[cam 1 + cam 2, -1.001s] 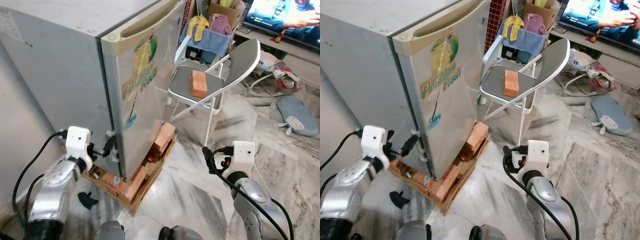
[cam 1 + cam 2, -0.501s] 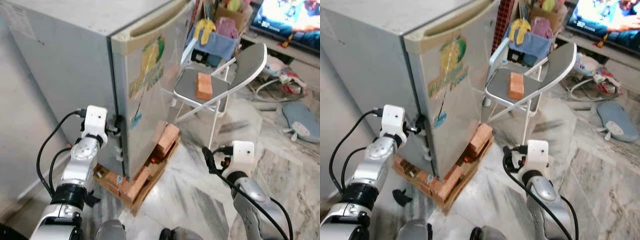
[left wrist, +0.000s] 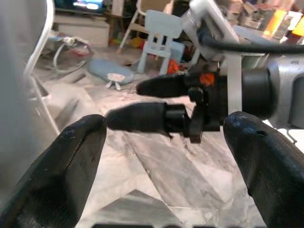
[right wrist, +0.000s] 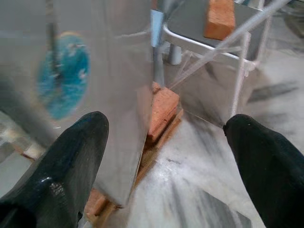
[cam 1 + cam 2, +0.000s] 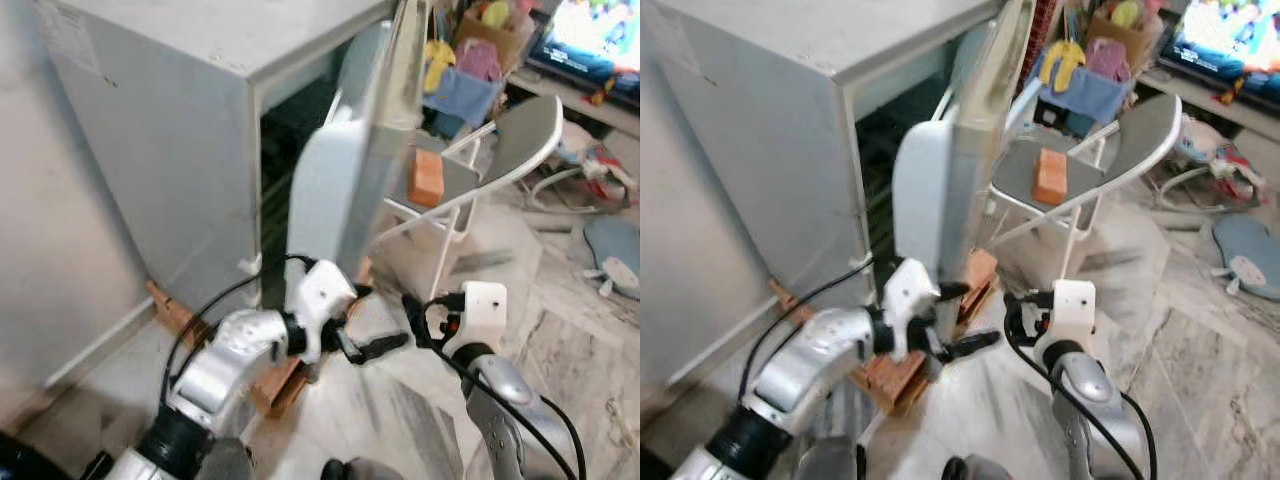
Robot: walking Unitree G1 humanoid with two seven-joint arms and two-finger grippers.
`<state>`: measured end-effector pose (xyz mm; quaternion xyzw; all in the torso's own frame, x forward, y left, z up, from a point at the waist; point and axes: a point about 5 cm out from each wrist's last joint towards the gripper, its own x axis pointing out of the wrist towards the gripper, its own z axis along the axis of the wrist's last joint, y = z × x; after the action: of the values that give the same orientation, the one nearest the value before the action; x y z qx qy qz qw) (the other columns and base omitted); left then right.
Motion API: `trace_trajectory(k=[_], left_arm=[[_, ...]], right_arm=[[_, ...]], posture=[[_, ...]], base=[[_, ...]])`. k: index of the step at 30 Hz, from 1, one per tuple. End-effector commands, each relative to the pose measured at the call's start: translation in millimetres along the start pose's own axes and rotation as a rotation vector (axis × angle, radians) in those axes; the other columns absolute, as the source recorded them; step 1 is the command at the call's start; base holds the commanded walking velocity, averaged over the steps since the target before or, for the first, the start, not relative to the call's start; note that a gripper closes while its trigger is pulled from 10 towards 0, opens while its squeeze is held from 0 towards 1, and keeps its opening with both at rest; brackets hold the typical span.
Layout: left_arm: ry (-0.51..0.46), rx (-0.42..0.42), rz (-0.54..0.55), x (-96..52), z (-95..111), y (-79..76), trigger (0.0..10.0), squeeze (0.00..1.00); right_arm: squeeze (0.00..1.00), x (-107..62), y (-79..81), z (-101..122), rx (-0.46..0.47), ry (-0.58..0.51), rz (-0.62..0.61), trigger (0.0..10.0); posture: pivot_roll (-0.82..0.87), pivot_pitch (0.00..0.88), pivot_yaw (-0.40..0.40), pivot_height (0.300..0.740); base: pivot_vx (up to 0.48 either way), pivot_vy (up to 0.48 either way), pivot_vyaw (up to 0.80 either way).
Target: Restocking fridge
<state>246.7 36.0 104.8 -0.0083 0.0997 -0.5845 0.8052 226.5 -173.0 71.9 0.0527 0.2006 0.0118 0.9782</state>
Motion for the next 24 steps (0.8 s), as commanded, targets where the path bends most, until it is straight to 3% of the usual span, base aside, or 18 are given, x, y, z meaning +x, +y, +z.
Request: trace_trajectory(k=[1,6,12,24], left_arm=[[0.007,-0.018,0.028,-5.7,-1.8,7.2,10.0,0.0],[0.033,-0.043,0.053,-20.8,-1.6,11.0,10.0,0.0],[0.024,-0.058,0.041,-24.1,0.7,10.3,10.0,0.0],[0.047,-0.09,0.076,-23.7,1.0,15.5,10.0,0.0]], right_arm=[[0.0,-3.3,-5.7,3.9,-0.006,-0.013,-0.025,10.0],[0.0,-5.1,-7.0,5.6,-0.019,-0.03,-0.047,10.0],[0.0,-5.7,-7.8,6.2,-0.02,-0.037,-0.06,10.0],[0.0,-3.7,-8.6,6.4,-0.022,-0.034,-0.067,10.0]], posture=[[0.11,0.041,-0.114,0.74],[0.12,0.044,-0.113,0.74],[0.12,0.047,-0.114,0.74],[0.12,0.037,-0.113,0.74]], base=[[0.0,0.0,0.0],[0.0,0.0,0.0],[0.0,0.0,0.0],[0.025,-0.437,0.0]])
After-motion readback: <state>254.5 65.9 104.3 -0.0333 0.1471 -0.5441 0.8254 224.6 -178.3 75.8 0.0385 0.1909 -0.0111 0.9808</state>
